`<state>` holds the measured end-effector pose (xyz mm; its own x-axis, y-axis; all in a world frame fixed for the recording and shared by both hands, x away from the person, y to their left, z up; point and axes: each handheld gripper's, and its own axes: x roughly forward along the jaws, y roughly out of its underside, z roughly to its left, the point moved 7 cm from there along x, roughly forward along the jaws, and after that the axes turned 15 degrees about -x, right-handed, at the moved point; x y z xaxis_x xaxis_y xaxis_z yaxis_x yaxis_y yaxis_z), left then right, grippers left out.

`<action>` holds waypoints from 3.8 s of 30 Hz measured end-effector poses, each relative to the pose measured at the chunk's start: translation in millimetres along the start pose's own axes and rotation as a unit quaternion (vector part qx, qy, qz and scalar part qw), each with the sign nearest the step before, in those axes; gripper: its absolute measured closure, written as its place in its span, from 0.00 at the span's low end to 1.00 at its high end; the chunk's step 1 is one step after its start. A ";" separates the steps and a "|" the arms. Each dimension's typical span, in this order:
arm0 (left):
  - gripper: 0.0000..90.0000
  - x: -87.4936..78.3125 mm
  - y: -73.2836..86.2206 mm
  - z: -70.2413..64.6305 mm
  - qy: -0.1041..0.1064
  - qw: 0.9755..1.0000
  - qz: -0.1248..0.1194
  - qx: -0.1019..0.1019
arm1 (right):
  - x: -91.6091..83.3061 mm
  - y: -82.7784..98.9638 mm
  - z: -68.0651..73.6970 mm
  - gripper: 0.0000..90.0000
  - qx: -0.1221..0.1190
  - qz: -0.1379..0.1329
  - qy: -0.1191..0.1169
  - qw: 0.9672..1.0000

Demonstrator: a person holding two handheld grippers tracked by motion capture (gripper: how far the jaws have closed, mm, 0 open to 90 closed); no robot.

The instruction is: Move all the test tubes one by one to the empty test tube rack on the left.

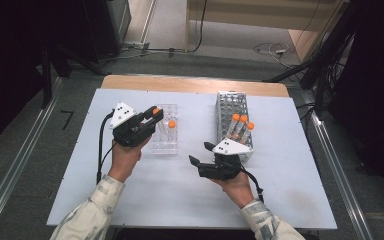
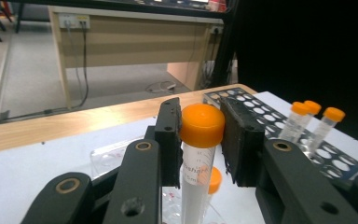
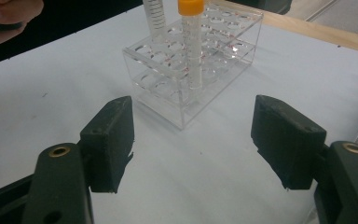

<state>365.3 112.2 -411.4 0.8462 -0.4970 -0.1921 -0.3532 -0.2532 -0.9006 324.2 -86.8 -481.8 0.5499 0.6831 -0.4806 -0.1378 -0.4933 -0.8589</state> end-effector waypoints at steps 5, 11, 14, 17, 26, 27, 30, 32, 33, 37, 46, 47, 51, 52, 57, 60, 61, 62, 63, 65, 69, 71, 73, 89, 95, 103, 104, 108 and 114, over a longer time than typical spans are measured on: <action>0.77 7.1 -0.5 1.7 -0.006 1.000 0.000 0.003 | -1.0 0.2 -0.7 0.32 0.003 0.000 0.001 1.000; 0.77 15.3 1.8 4.7 -0.016 1.000 0.006 0.005 | -2.5 0.0 -1.8 0.32 0.002 -0.003 0.002 1.000; 0.77 18.5 5.3 5.3 -0.021 1.000 0.014 0.012 | -2.9 0.0 -1.6 0.32 0.003 -0.002 0.002 1.000; 0.77 20.0 8.2 6.6 -0.025 0.999 0.015 0.016 | -3.3 0.0 -1.9 0.32 0.005 -0.003 0.003 1.000; 0.77 25.8 24.2 9.3 -0.034 0.998 0.035 0.034 | -3.7 0.4 -2.2 0.32 0.004 -0.002 0.003 1.000; 0.77 26.5 25.5 8.8 -0.034 0.998 0.035 0.035 | -3.6 0.4 -2.2 0.32 0.005 -0.003 0.003 1.000; 0.77 26.8 27.6 8.9 -0.035 0.998 0.037 0.036 | -3.3 0.7 -1.8 0.32 0.004 -0.002 0.003 1.000; 0.77 27.4 29.3 9.3 -0.035 0.998 0.037 0.034 | -3.0 1.1 -1.8 0.32 0.005 -0.002 0.002 1.000; 0.77 27.7 30.5 9.5 -0.035 0.998 0.039 0.035 | -2.9 1.3 -1.8 0.32 0.006 -0.001 0.002 1.000; 0.77 28.0 33.0 10.8 -0.037 0.998 0.042 0.034 | -2.8 1.3 -1.6 0.32 0.005 -0.001 0.002 1.000; 0.71 26.0 32.9 11.6 -0.031 0.998 0.041 0.022 | -2.1 1.9 -2.0 0.32 0.006 0.000 0.003 1.000; 0.71 25.4 33.3 11.7 -0.031 0.998 0.041 0.021 | -2.4 1.9 -2.2 0.32 0.006 0.000 0.003 1.000; 0.65 22.3 33.9 11.8 -0.027 0.999 0.043 0.014 | -3.7 1.9 -3.9 0.32 0.008 -0.001 0.005 1.000; 0.65 21.2 33.8 11.4 -0.025 0.999 0.041 0.011 | -3.9 1.8 -4.5 0.32 0.009 -0.002 0.006 1.000; 0.59 16.1 34.3 7.7 -0.018 0.999 0.042 0.013 | -6.2 2.0 -8.1 0.32 0.009 -0.004 0.010 1.000; 0.50 13.4 35.5 7.9 -0.029 0.999 0.045 0.010 | -9.0 2.1 -11.2 0.32 0.012 -0.006 0.015 1.000; 0.47 12.2 36.1 7.9 -0.031 0.998 0.046 0.010 | -10.1 2.2 -12.7 0.32 0.012 -0.007 0.017 1.000; 0.46 11.0 36.5 7.8 -0.033 0.998 0.045 0.010 | -11.6 2.5 -14.3 0.32 0.014 -0.007 0.020 1.000; 0.43 10.0 37.1 7.8 -0.035 0.998 0.045 0.010 | -13.2 2.9 -16.4 0.32 0.014 -0.007 0.022 1.000; 0.38 7.9 38.5 7.8 -0.037 0.998 0.049 0.008 | -17.0 4.0 -20.9 0.33 0.017 -0.008 0.028 0.999; 0.29 2.9 40.6 8.3 -0.047 0.998 0.050 0.011 | -27.1 6.6 -33.1 0.33 0.027 -0.013 0.044 0.999; 0.27 0.4 41.8 9.0 -0.050 0.997 0.054 0.012 | -32.5 8.1 -40.2 0.33 0.033 -0.016 0.053 0.998; 0.24 -1.6 42.5 9.9 -0.052 0.997 0.058 0.010 | -37.8 10.1 -46.7 0.33 0.037 -0.017 0.065 0.997; 0.19 -7.3 44.4 15.0 -0.056 0.997 0.055 0.004 | -63.5 28.8 -82.9 0.34 0.056 -0.010 0.131 0.990; 0.19 -7.5 44.8 14.5 -0.054 0.997 0.055 0.005 | -66.3 34.6 -93.0 0.34 0.065 -0.006 0.147 0.987; 0.19 -6.8 46.4 13.0 -0.055 0.997 0.058 0.010 | -65.2 41.4 -103.1 0.34 0.075 0.002 0.161 0.984; 0.19 -6.7 46.5 13.0 -0.054 0.997 0.058 0.010 | -64.8 42.4 -104.4 0.34 0.077 0.003 0.163 0.984; 0.19 -6.3 47.3 12.2 -0.053 0.997 0.060 0.009 | -63.5 45.3 -109.9 0.35 0.079 0.005 0.171 0.982; 0.19 -5.3 48.9 10.5 -0.051 0.997 0.062 0.011 | -59.3 49.0 -116.9 0.36 0.081 0.009 0.182 0.980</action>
<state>347.7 111.2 -458.5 0.8328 -0.4367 -0.3402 -0.4500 -0.1763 -0.8755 381.2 -214.5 -474.6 0.7996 0.4226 -0.4265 -0.2637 -0.3911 -0.8818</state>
